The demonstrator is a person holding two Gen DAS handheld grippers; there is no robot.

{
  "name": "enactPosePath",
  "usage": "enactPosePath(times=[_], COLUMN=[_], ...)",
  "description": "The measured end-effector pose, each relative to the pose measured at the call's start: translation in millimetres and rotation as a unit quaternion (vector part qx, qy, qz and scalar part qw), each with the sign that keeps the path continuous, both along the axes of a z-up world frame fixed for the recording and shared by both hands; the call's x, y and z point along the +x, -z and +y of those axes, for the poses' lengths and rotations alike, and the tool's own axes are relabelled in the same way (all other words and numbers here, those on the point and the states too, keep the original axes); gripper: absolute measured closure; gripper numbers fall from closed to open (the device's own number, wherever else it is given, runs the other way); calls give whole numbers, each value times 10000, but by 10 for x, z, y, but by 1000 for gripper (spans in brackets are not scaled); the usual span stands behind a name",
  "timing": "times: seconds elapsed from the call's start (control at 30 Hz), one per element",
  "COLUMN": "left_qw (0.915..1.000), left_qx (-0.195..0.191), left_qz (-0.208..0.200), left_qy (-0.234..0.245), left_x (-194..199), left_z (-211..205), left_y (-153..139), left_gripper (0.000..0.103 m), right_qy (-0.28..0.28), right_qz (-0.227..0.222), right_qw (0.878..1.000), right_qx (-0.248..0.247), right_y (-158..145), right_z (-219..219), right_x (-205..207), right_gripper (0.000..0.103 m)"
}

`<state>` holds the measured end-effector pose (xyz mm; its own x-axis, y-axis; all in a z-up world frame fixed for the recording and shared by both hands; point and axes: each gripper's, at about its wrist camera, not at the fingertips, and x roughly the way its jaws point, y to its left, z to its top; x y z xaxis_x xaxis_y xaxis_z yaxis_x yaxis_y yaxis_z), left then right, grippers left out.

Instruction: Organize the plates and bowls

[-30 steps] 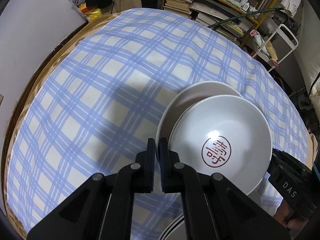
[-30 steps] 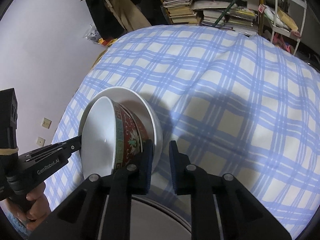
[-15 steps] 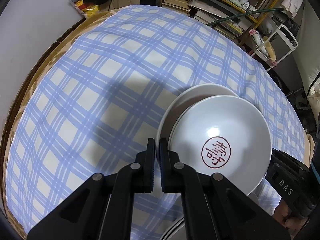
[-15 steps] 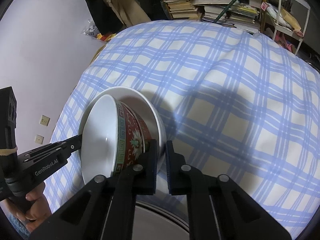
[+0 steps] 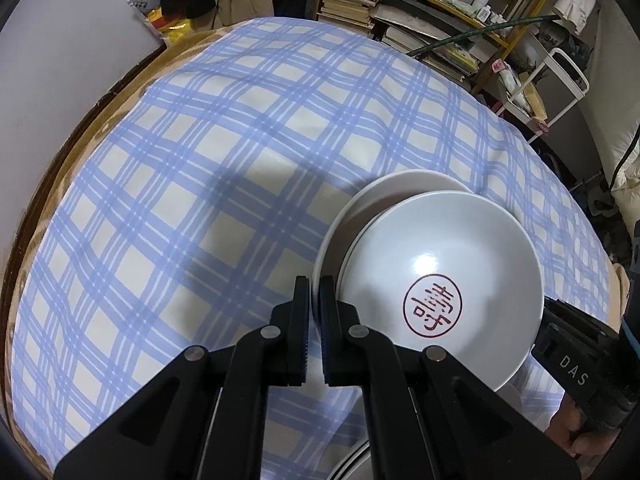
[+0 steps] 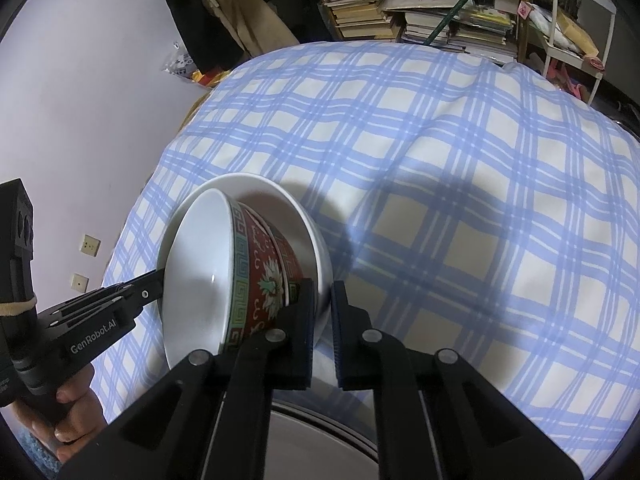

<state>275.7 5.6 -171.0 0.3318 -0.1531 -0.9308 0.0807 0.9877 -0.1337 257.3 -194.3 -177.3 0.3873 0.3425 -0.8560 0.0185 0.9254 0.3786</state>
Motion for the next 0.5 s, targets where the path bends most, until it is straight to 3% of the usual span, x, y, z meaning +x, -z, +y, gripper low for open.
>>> enactPosePath(times=[0.33,0.43,0.5], left_qw=[9998,9997,9996], left_qx=[-44,-12,5], left_qz=[96,88,109], left_qy=[-180,-235,-271], left_x=[33,31,38], left_z=[23,40,83], left_y=[21,24,26], left_gripper=[97,93,82], right_qy=[145,152,140], right_qz=[188,192,191], right_qw=[9997,9997,9997], right_qx=[82,89,66], right_y=[-25,-29,-29], right_z=[-4,4,-3], right_x=[41,48,42], right_gripper=[92,92,92])
